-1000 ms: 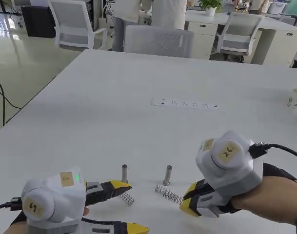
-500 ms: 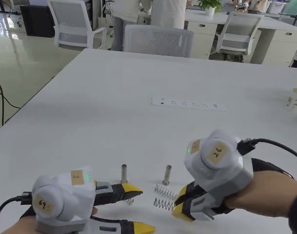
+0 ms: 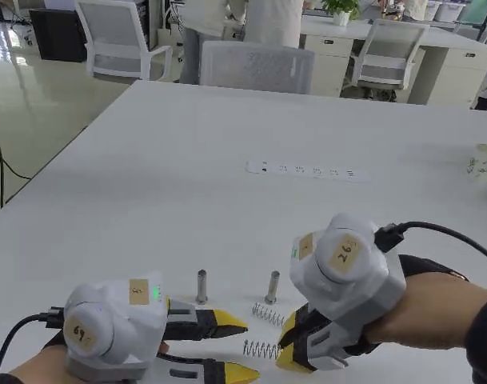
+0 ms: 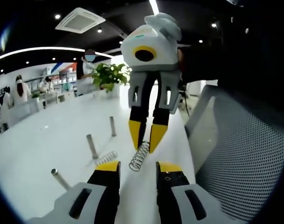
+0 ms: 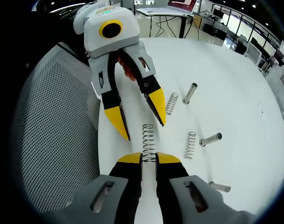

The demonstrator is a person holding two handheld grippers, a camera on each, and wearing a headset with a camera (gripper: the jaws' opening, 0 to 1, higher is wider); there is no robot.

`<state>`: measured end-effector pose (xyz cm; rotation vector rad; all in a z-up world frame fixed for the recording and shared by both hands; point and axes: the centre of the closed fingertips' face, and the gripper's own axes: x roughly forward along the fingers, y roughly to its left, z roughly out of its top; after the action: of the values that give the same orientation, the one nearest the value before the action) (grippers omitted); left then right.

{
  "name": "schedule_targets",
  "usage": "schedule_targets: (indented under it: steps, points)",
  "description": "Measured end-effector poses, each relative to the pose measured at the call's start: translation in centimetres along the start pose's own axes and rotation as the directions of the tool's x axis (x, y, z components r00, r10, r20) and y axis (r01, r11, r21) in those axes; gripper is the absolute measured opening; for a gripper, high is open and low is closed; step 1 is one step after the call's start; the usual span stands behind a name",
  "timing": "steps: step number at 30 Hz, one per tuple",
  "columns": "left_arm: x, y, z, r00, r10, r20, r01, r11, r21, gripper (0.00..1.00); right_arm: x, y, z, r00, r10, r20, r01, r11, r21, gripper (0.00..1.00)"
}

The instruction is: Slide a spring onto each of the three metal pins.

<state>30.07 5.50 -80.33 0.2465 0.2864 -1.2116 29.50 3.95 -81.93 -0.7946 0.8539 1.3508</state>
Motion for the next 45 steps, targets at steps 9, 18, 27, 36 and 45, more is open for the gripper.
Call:
schedule_targets:
  steps: [9, 18, 27, 36, 45]
  points:
    - [0.3, -0.7, -0.3, 0.9992, -0.038, -0.016, 0.038, 0.999, 0.024, 0.11, 0.1, 0.7, 0.0, 0.9994, 0.03, -0.018, -0.031, 0.999, -0.031, 0.08]
    - [0.4, -1.2, -0.5, 0.9977, -0.055, -0.039, 0.058, 0.996, 0.07, 0.03, 0.1, 1.2, -0.1, 0.9979, 0.053, -0.038, -0.054, 0.998, -0.044, 0.08]
    - [0.5, -1.5, -0.8, 0.9956, -0.06, -0.072, 0.069, 0.988, 0.135, 0.03, -0.4, 1.3, 0.1, 0.9974, 0.063, -0.035, -0.063, 0.998, -0.025, 0.08]
    - [0.6, -1.4, -0.9, 0.9952, -0.053, -0.082, 0.066, 0.986, 0.154, 0.02, -1.2, 1.4, 1.1, 0.9981, 0.06, -0.014, -0.06, 0.998, -0.019, 0.08]
    - [0.6, -1.2, -0.7, 0.9965, -0.045, -0.071, 0.055, 0.987, 0.152, 0.02, -1.9, 1.5, 2.3, 0.9988, 0.046, 0.019, -0.045, 0.999, -0.027, 0.08]
